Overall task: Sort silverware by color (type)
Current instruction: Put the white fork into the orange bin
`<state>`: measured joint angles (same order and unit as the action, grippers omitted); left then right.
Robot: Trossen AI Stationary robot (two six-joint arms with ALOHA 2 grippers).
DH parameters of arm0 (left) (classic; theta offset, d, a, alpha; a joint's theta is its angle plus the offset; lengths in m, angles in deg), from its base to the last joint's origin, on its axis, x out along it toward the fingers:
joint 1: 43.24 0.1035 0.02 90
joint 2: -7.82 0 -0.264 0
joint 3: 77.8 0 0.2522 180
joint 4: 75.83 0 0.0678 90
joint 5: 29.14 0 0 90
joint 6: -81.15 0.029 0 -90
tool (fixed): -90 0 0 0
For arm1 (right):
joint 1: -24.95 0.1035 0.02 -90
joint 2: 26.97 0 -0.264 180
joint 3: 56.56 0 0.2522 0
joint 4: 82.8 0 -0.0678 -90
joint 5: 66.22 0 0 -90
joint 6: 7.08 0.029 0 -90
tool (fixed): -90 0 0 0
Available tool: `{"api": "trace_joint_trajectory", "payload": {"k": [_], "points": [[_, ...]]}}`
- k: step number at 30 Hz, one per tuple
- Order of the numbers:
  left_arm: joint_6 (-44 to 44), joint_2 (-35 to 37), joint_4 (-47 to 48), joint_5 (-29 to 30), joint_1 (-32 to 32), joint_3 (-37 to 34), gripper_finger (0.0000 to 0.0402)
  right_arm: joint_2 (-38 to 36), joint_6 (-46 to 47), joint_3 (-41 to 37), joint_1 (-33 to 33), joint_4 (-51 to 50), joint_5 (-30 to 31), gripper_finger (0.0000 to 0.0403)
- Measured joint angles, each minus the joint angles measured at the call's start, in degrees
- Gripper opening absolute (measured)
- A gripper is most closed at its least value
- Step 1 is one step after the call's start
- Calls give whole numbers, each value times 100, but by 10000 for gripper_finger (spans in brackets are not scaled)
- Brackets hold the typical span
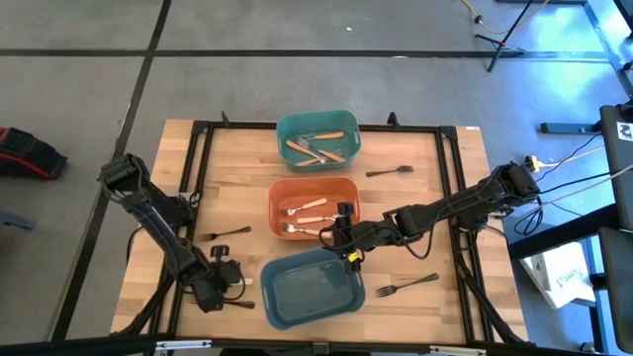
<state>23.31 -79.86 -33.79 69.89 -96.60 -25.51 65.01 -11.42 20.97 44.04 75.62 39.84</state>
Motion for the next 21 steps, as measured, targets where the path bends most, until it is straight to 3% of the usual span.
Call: {"api": "trace_joint_trajectory", "payload": {"k": [6, 13, 21], "points": [[187, 2, 24, -75, 89, -4, 38, -1, 0, 0, 0, -4, 0, 190], [298, 108, 363, -61, 124, 159, 41, -1, 0, 0, 0, -8, 0, 190], [769, 428, 1616, 738, 122, 880, 49, -1, 0, 0, 0, -22, 1, 190]]}}
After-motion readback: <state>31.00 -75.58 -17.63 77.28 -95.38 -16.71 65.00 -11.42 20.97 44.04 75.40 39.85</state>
